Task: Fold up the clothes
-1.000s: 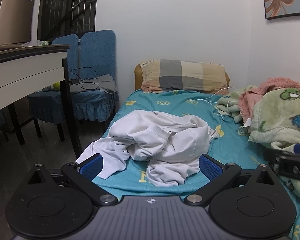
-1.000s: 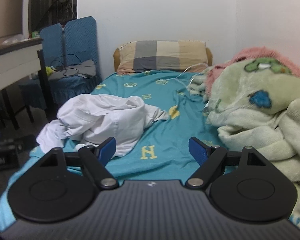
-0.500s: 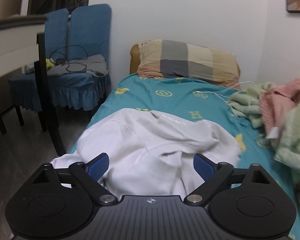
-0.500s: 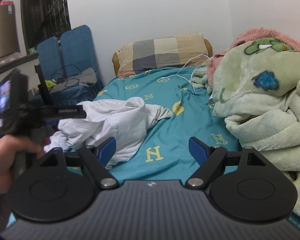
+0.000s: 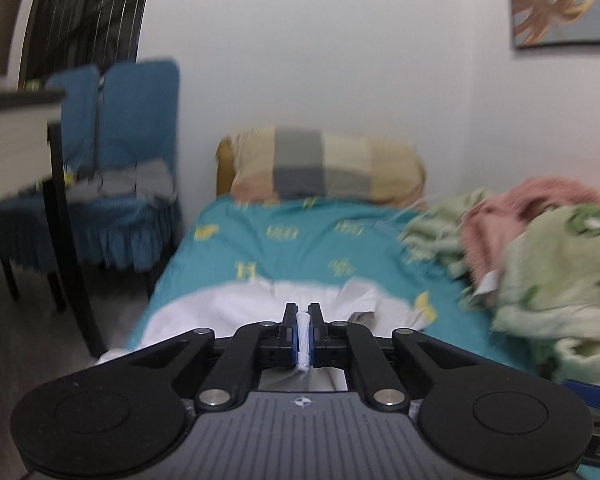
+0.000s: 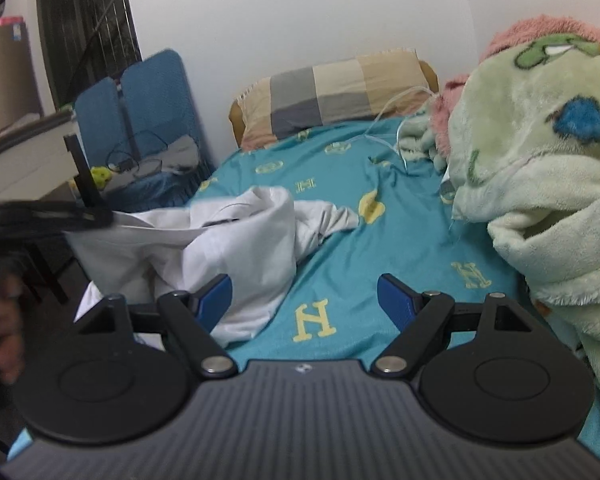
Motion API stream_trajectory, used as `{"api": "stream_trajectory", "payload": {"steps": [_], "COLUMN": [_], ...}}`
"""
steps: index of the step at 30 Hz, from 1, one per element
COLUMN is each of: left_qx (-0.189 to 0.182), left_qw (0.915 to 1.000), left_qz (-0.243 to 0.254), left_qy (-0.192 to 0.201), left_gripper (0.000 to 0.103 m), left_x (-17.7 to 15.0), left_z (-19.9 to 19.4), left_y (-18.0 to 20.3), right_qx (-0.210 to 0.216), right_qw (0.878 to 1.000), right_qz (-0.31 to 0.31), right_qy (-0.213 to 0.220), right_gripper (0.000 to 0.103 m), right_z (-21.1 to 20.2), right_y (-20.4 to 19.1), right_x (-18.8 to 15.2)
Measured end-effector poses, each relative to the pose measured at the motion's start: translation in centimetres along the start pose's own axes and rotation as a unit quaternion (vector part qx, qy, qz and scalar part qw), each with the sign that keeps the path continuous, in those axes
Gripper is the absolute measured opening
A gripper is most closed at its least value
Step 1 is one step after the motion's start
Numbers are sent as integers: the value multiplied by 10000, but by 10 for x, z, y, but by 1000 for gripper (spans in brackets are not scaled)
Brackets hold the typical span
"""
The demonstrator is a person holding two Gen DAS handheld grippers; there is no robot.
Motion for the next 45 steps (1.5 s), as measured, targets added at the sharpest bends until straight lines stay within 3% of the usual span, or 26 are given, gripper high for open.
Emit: {"api": "stream_trajectory", "payload": {"steps": [5,9,12,15,18,19,20,23,28,31,33,34,36,39,42,45], "left_qx": [-328,-173,47,117,81,108,130,65,-90,-53,-30,-52,-239,-510,-946,-1320], "left_qw": [9994,9962,9898,9859,9854,9845,9833,9783,9641,9599,9623,9660,9767,9910,9893,9818], "left_qz": [9,345,587,738,946,1061,1170,1474,2050,2142,1950,1714,1102,143,-820,-1118], "left_qy": [-62,-785,-1298,-1498,-1414,-1394,-1389,-1455,-1685,-1806,-1896,-1936,-1826,-1229,-753,-781], "left_gripper": [4,4,5,7,24,36,42,49,51,48,26,7,5,5,5,5], "left_x": [-2,-42,-70,-79,-78,-78,-77,-77,-92,-103,-104,-101,-84,-44,-12,-3], "left_z": [-86,-121,-112,-100,-99,-100,-98,-87,-37,3,25,30,26,-1,-26,-34], "left_y": [6,4,-3,-6,2,6,10,24,57,63,58,53,40,15,-13,-30], "right_qx": [293,431,277,188,50,18,-14,-4,94,126,174,204,276,425,645,991], "right_qw": [9994,9990,9993,9993,9996,9998,9999,9997,9973,9967,9968,9968,9963,9953,9947,9920], "right_qz": [50,-87,-235,-336,-279,-197,-107,225,673,740,720,696,687,723,659,631], "right_qy": [181,102,56,31,51,45,31,-66,-259,-302,-311,-338,-439,-475,-449,-461], "right_gripper": [90,90,90,90,90,90,90,90,90,90,90,90,90,90,89,89], "right_z": [-22,-39,-47,-50,-52,-52,-52,-48,-37,-31,-27,-23,-15,-8,-9,-16], "right_y": [-7,-22,-31,-36,-31,-27,-23,-13,-3,1,2,2,2,2,-6,-20], "right_x": [8,8,4,1,3,4,4,4,1,-2,-5,-7,-11,-12,-13,-14]}}
Point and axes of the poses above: each gripper's, at about its wrist camera, not at the fingertips, and z roughly the way its jaws point, y to its right, x to its top, the point moved 5 cm from there along z, roughly the way its jaws point, and after that the axes turned 2 degrees about -z, right-handed, at the moved point
